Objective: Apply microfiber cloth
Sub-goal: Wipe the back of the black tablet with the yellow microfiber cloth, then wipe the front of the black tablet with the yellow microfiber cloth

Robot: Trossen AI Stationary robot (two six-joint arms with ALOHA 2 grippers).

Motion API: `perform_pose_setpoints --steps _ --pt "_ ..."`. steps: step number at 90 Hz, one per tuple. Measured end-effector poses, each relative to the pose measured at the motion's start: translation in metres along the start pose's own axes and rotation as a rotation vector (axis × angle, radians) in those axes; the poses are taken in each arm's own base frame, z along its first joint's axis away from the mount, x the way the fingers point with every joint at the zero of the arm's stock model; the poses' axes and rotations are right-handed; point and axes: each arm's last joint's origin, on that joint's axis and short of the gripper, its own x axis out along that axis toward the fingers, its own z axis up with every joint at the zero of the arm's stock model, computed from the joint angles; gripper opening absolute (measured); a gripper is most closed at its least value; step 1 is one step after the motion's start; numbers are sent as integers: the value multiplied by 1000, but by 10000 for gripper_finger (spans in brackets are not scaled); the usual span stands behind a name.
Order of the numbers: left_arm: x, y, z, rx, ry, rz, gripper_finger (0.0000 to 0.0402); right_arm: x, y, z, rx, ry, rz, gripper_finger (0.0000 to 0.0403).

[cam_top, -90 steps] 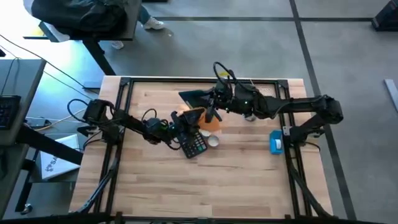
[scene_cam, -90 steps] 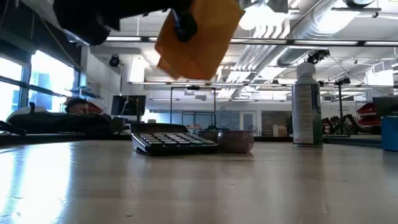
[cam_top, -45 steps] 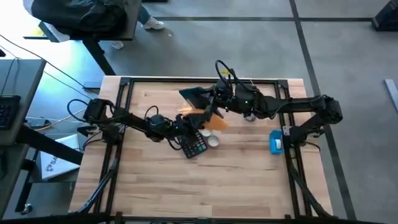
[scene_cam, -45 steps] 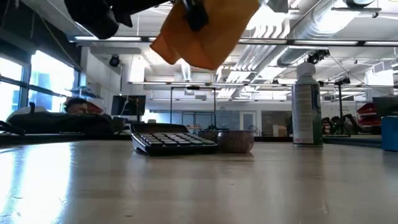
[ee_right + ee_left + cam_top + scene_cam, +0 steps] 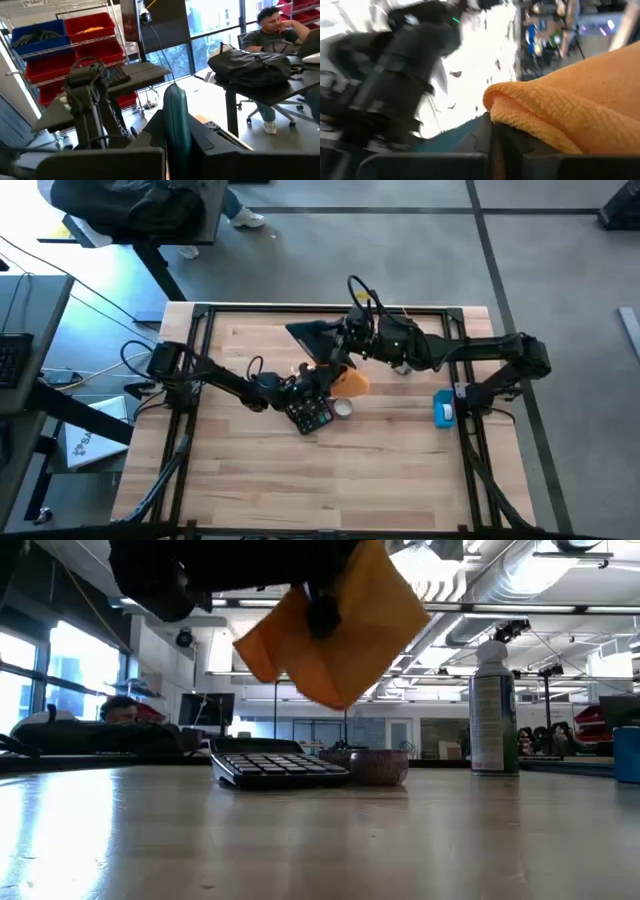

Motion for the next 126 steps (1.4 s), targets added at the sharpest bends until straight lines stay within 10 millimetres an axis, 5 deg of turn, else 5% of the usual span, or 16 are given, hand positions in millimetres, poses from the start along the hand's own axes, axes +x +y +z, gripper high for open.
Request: perform_pose_setpoints --steps 12,39,69,86,104,126 --pt "-9 -5 2 -87 125 -20 0 -7 -1 8 -13 -10 -6 1" --pt "-68 -8 -15 -221 247 -30 0 -21 -3 13 -216 51 -48 0" --pt "-120 52 -70 -572 242 121 0 5 -6 -35 -704 283 -155 0" --pt "-141 81 -94 -961 205 216 0 30 -10 -79 -910 424 -169 0" --pt "-151 88 -103 -1290 174 69 0 44 -6 -124 -1123 565 -224 0" --pt "-167 103 -128 -1654 56 -279 0 35 36 -137 -1413 547 -226 0"
